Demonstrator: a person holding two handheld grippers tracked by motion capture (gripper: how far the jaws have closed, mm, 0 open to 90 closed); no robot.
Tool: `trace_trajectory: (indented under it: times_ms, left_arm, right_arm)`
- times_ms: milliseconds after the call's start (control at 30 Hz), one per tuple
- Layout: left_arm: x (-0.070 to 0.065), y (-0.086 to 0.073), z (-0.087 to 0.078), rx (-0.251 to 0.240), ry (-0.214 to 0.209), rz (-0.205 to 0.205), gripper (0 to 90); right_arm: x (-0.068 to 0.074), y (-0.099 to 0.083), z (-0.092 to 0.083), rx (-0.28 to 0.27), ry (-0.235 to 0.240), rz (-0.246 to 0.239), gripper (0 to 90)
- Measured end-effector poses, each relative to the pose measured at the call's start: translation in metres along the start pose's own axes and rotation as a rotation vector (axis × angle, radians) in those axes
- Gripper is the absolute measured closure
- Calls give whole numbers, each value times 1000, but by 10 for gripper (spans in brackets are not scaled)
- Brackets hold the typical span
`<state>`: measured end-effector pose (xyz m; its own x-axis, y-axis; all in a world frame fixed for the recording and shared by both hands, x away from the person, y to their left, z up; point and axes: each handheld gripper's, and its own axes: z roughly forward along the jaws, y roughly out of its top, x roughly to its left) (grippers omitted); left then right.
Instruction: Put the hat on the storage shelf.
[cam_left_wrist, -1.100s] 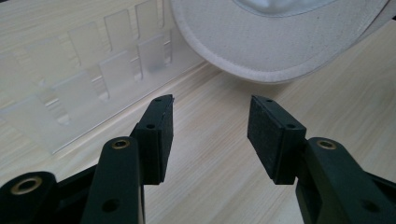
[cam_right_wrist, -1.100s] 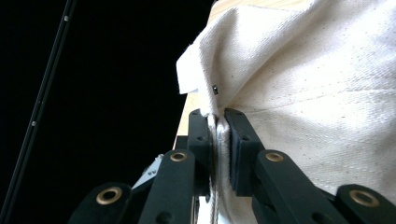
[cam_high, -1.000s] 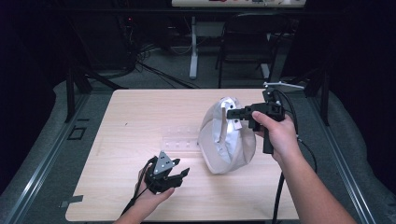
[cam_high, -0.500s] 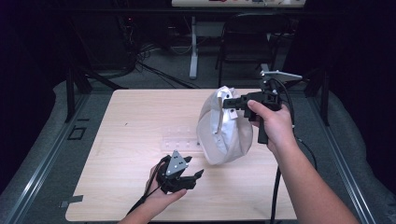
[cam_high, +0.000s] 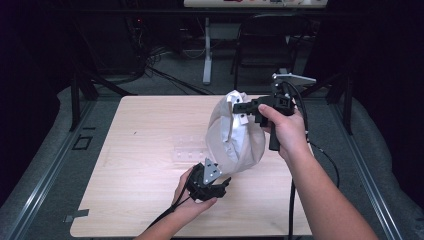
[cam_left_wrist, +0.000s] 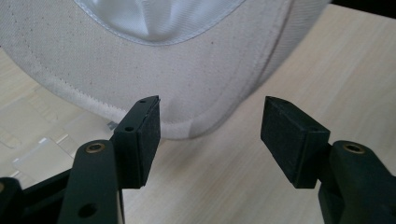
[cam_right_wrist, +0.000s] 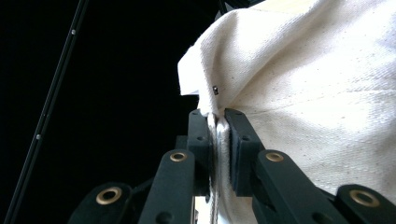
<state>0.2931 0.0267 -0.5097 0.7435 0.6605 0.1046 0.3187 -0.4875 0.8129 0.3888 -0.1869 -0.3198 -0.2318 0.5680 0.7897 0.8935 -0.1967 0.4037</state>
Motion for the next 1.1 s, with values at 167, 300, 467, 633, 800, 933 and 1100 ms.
trace_trajectory:
  times_ms: [167, 300, 467, 633, 800, 933, 1100]
  left_arm:
    - [-10, 7, 8, 9, 15, 2, 383]
    - [-14, 10, 9, 24, 77, 38, 485]
    - [-5, 12, 6, 38, 96, 15, 669]
    - [10, 13, -2, 4, 88, -22, 759]
    - [23, 16, -8, -29, 73, -44, 798]
    - [40, 18, -10, -54, 17, -99, 806]
    - [60, 23, -12, -72, -21, -123, 813]
  right_arm:
    - [0, 1, 0, -11, 13, 8, 816]
    - [0, 1, -1, -13, 12, 8, 816]
    - [-1, 1, -4, -10, 10, 7, 815]
    - [0, 2, -7, -19, 11, 6, 815]
    - [1, 2, -6, -14, 15, 0, 815]
    - [3, 1, 0, -10, 6, -15, 815]
    - [2, 1, 6, 3, -1, -20, 815]
